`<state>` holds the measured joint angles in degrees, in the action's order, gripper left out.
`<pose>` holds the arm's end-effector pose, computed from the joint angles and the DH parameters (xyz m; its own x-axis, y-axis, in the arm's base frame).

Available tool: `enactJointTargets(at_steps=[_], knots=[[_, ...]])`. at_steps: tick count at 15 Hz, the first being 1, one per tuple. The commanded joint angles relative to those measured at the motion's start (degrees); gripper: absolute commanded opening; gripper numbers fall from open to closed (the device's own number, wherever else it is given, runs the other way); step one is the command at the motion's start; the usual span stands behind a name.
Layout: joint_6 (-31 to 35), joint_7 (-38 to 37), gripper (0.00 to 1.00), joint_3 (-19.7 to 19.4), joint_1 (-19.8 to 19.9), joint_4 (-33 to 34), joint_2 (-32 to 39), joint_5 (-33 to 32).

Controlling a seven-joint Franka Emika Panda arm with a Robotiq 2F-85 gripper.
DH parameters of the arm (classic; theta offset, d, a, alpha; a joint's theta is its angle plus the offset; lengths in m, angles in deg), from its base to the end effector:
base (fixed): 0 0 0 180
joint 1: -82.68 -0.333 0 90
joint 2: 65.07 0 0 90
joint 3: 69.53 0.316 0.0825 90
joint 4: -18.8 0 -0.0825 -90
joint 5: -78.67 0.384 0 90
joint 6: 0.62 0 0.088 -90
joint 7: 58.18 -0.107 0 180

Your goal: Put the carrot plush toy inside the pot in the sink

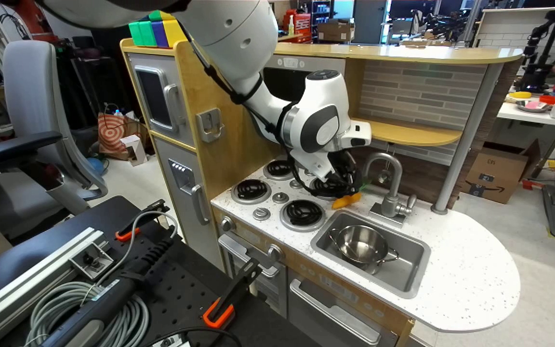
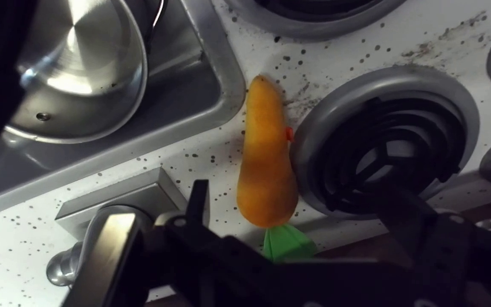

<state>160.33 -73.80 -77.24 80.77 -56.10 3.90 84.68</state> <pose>0.7331 -0.0537 0.0365 0.8879 -0.3405 0.3094 -0.3515 -0.9359 -0.0211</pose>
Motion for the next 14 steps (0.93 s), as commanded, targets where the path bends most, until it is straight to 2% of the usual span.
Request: enactJointTargets(at_steps=[1, 3, 7, 12, 13, 14], knots=[[1.18, -0.86, 1.00, -0.54, -0.10, 0.98, 0.99, -0.08], [2.13, -2.06, 1.00, -1.25, -0.45, 2.25, 2.59, 0.05], [-0.55, -3.16, 1.00, -1.12, -0.70, 5.07, 5.78, 0.13], [3.40, -3.64, 1.00, -0.10, -1.02, 8.57, 10.42, 0.38], [4.40, -3.32, 0.75, 0.27, -1.02, 9.04, 11.01, 0.42], [5.25, -3.14, 0.74, 0.41, -1.21, 9.42, 11.51, 0.40]])
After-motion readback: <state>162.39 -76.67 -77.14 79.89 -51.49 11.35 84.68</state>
